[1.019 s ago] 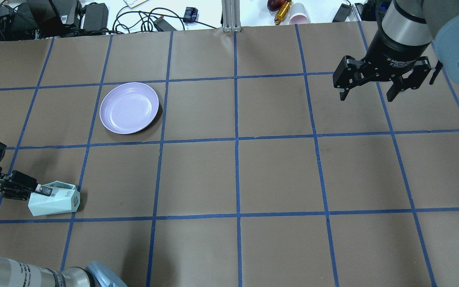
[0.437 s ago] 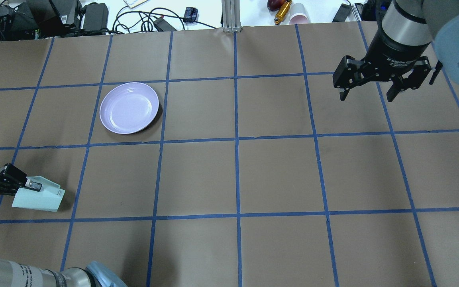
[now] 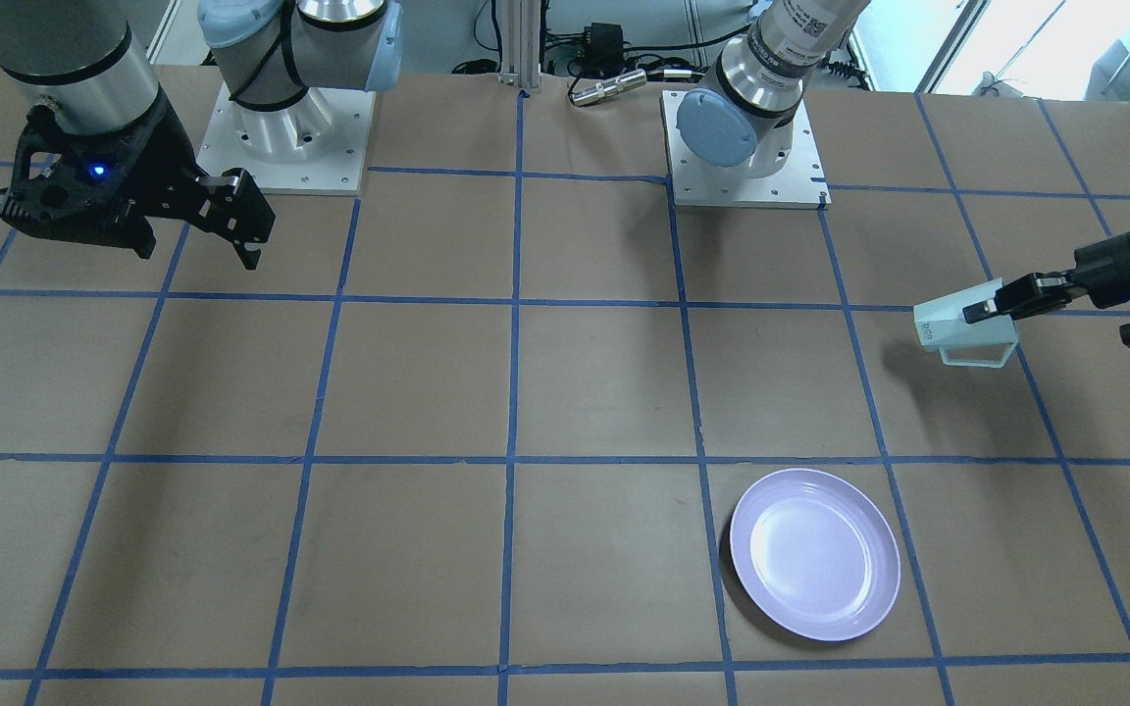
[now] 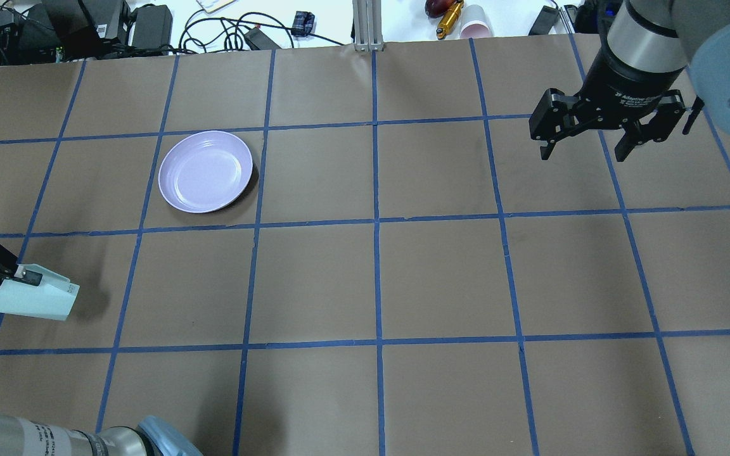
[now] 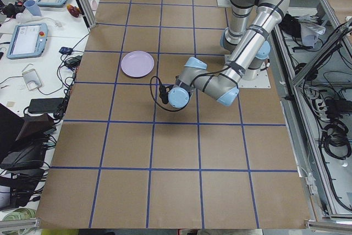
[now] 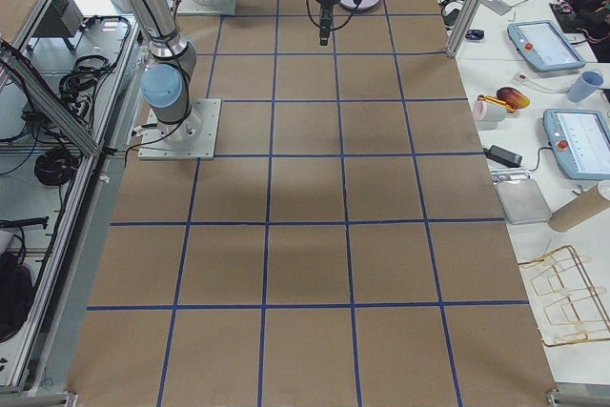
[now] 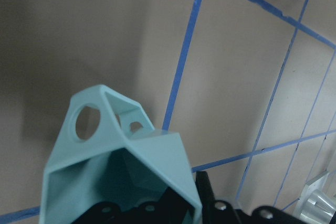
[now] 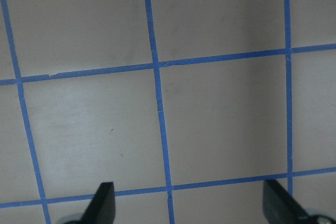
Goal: Flip cup and place on plate
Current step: 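Lift the mug with the left gripper, tilting it upright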
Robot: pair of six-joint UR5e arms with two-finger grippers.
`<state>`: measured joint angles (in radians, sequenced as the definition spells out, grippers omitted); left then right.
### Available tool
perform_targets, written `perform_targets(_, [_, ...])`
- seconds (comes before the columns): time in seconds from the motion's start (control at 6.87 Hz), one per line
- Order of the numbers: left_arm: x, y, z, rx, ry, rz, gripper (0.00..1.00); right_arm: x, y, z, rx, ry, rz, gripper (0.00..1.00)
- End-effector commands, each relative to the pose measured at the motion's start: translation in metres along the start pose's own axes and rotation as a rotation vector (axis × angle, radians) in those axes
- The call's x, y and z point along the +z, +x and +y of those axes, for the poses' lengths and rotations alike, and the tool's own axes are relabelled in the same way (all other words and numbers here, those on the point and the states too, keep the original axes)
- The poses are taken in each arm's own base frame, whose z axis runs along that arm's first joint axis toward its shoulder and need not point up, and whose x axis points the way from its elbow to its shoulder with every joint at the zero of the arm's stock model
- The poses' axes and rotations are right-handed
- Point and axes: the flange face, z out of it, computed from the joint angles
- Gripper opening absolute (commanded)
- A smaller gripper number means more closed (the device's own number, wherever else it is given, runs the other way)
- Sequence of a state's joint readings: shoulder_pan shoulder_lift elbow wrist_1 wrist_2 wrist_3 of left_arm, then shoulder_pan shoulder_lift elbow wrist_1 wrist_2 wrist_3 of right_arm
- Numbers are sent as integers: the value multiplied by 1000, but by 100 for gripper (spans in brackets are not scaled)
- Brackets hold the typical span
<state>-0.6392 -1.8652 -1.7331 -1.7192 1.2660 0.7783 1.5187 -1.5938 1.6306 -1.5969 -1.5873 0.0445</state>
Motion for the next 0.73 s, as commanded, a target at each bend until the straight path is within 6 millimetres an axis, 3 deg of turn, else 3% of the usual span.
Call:
perform_targets(0.0, [-34, 44, -17, 15, 16, -122, 0, 0, 0, 0, 0, 0, 0, 100])
perform_targets(0.29, [-45, 107, -33, 58, 10, -261, 0, 1, 0, 0, 0, -2, -1, 100])
perform_targets(0.58, [-43, 163, -44, 145, 23, -399, 0, 0, 0, 0, 0, 0, 0, 100])
